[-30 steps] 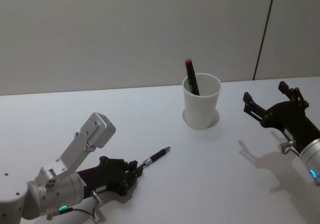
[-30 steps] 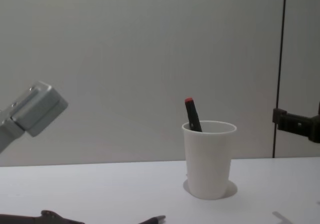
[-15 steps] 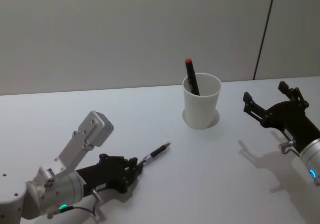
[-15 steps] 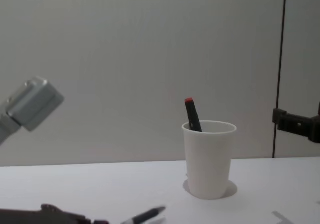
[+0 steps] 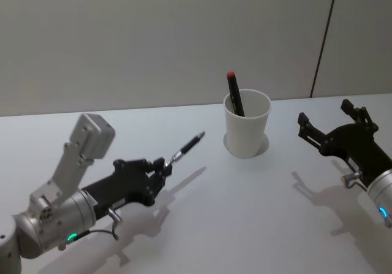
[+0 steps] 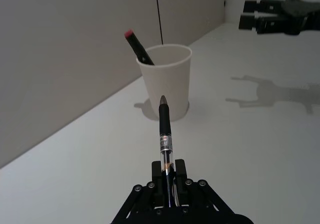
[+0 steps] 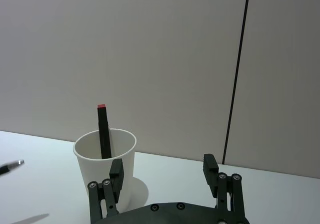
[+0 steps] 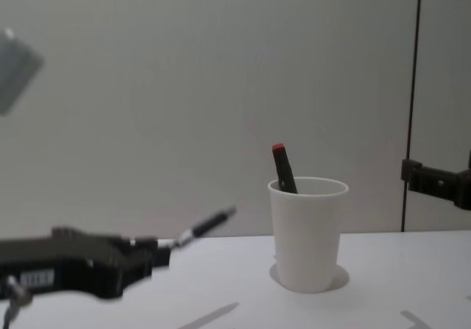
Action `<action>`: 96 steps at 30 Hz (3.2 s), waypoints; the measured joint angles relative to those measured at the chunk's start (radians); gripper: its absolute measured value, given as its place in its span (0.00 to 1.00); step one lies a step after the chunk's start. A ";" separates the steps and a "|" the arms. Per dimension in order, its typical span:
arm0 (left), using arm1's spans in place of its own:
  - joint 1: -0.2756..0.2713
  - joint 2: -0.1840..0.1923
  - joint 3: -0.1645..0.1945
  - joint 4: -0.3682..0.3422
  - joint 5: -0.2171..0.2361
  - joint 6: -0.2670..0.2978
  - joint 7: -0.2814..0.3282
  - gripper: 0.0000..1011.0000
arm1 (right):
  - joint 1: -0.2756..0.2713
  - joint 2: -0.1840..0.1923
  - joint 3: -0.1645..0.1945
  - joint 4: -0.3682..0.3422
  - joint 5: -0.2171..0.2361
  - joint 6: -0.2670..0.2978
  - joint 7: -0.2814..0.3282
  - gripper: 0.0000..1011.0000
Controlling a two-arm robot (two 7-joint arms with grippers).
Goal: Place the pen into the pen holder.
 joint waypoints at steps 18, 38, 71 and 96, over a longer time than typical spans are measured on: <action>-0.018 -0.033 -0.025 -0.033 -0.091 -0.205 0.006 0.15 | 0.000 0.000 0.000 0.000 0.000 0.000 0.000 0.99; -0.121 -0.161 0.020 0.036 -0.059 -0.239 -0.133 0.15 | 0.000 0.000 0.000 0.000 0.000 0.000 0.000 0.99; -0.198 -0.263 0.079 0.095 -0.006 -0.213 -0.260 0.15 | -0.001 0.001 0.001 -0.001 0.003 0.000 0.004 0.99; -0.201 -0.269 0.086 0.095 -0.002 -0.207 -0.273 0.15 | -0.103 0.103 0.064 -0.110 0.309 0.013 0.181 0.99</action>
